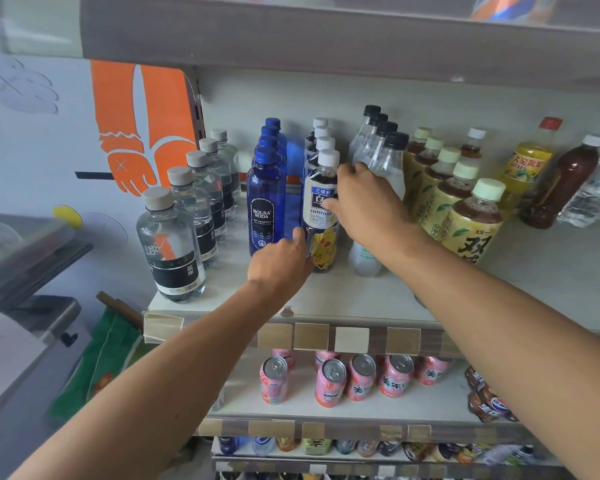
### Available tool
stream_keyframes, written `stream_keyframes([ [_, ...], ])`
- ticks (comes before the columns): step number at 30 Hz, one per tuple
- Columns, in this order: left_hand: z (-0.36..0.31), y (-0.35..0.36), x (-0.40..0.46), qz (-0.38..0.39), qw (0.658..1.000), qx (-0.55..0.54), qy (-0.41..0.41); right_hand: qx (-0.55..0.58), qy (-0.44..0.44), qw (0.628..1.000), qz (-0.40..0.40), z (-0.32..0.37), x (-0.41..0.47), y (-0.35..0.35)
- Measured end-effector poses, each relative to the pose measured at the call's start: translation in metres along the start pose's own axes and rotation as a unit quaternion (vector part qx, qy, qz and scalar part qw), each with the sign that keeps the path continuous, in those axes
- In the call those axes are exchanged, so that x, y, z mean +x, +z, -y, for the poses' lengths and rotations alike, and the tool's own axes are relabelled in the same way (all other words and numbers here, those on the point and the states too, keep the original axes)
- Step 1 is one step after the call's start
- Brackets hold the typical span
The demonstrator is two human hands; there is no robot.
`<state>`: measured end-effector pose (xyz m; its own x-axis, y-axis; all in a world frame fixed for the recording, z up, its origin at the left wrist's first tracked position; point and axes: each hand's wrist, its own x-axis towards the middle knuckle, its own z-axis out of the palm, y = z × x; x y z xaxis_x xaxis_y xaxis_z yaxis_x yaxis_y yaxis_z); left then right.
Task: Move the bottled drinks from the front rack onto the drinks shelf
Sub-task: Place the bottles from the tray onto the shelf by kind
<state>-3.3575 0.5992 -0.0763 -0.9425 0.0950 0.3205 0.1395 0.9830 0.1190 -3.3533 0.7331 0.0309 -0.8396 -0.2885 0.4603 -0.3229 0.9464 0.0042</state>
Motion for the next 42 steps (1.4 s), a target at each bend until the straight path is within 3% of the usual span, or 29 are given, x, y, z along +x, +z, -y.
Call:
stream_keyframes([
  [9, -0.008, -0.011, -0.007, 0.015, 1.0, -0.001, -0.006, 0.033, 0.014, 0.999, 0.002, -0.003, -0.005, -0.009],
  [19, -0.048, -0.02, -0.016, 0.003, 0.999, 0.007, 0.048, -0.03, 0.012, 0.999, -0.003, -0.033, -0.019, -0.047],
  [24, -0.066, -0.016, -0.013, 0.017, 0.997, 0.022, 0.066, -0.009, 0.045, 0.999, 0.0, -0.058, -0.019, -0.059],
  [33, -0.083, 0.004, 0.0, 0.052, 0.998, -0.022, 0.015, 0.023, 0.053, 0.998, 0.028, -0.072, -0.015, -0.053],
  [42, -0.084, 0.005, 0.003, 0.063, 0.998, -0.012, 0.019, 0.043, 0.05, 0.997, 0.038, -0.078, -0.006, -0.045],
])
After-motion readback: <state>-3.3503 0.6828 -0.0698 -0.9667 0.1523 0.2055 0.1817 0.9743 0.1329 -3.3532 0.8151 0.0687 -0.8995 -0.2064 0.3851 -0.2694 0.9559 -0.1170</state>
